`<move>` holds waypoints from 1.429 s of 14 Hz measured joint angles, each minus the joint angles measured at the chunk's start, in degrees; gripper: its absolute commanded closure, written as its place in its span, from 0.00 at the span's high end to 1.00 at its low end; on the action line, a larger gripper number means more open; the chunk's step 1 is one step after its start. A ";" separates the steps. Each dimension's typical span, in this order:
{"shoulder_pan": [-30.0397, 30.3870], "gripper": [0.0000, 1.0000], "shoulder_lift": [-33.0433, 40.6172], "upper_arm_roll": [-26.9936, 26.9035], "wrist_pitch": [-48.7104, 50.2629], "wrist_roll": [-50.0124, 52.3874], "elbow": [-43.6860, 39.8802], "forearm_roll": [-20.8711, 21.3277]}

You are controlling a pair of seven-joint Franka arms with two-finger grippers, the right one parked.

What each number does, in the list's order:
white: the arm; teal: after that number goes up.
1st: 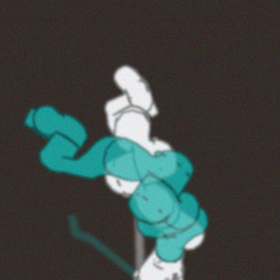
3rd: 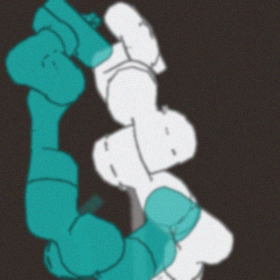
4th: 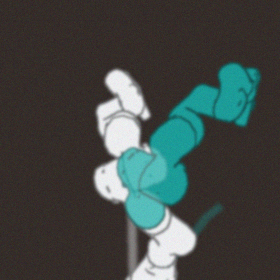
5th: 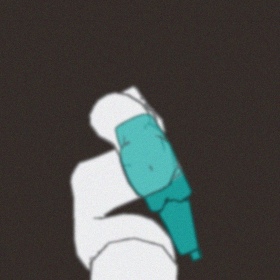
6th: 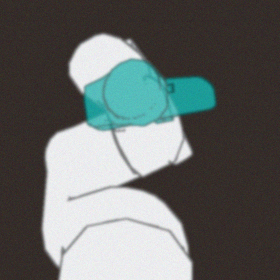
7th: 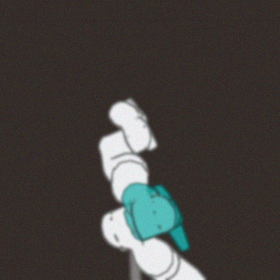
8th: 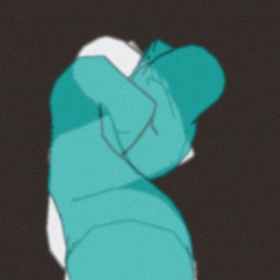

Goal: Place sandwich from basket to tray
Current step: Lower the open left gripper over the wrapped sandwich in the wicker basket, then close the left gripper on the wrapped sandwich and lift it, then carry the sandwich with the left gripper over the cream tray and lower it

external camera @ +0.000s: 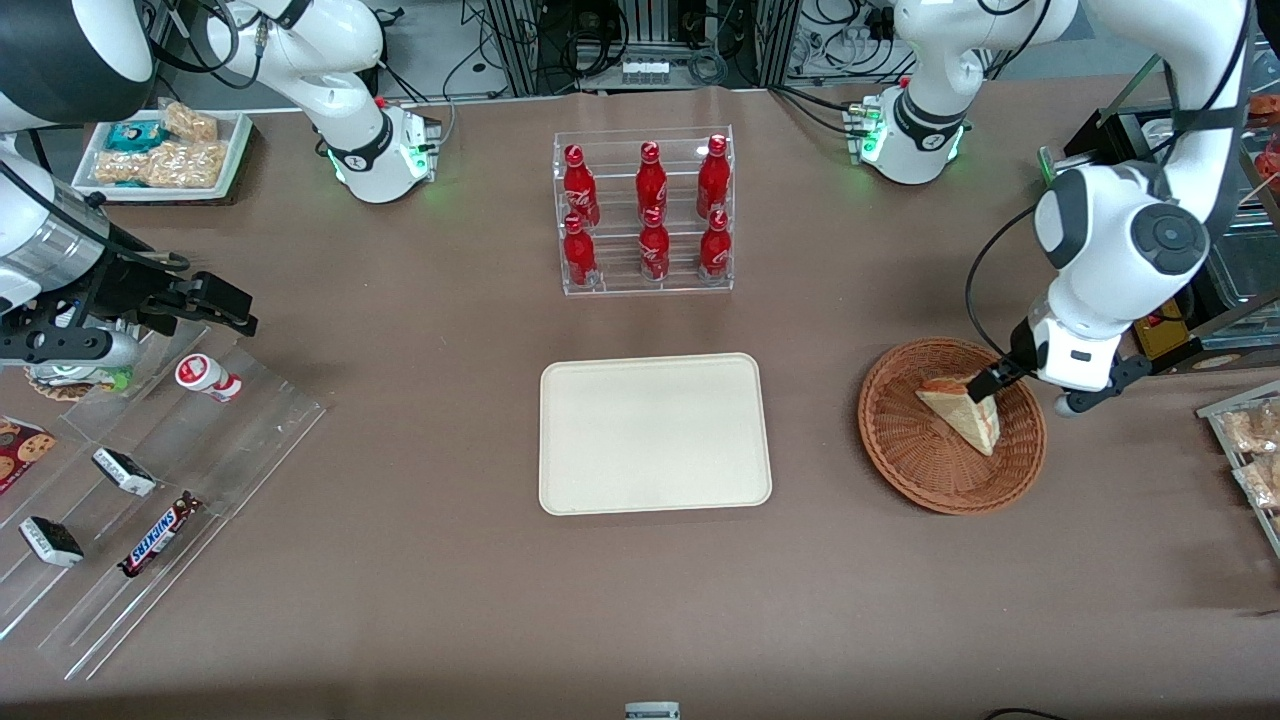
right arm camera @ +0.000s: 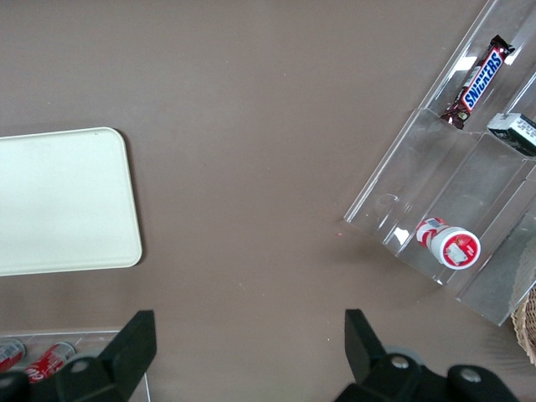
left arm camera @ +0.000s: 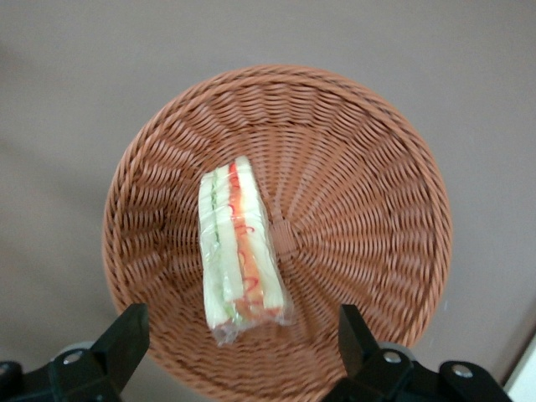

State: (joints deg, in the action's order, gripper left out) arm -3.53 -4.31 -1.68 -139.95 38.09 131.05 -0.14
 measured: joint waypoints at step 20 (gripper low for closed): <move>-10.37 0.05 -14.85 3.85 18.74 11.45 -27.17 -0.10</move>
State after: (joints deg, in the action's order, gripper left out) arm -13.90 -19.16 2.17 -121.21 49.54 103.88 -0.24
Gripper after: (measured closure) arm 0.850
